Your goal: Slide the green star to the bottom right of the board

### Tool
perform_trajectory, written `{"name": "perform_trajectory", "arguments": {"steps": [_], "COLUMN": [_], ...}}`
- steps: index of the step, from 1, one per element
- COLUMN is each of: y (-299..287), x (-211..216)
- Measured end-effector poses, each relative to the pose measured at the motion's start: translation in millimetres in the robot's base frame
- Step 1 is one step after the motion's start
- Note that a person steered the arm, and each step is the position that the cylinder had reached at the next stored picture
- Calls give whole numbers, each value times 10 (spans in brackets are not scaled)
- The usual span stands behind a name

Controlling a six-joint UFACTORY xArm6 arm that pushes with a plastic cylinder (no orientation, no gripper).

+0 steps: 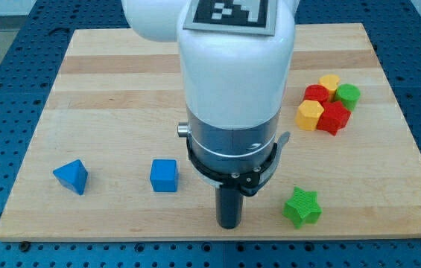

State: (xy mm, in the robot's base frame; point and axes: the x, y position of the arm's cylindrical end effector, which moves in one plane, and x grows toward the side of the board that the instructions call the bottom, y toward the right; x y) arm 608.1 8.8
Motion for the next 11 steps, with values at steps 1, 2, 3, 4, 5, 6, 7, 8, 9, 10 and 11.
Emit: {"name": "perform_trajectory", "arguments": {"steps": [1,2,3,4,5,6,7,8,9,10,11], "y": [266,416,487,604,609,803,1176,1314,1406,1420,1176], "x": [102,102,102,-119,-198,-183,-148,-148,-148,-148,99]}}
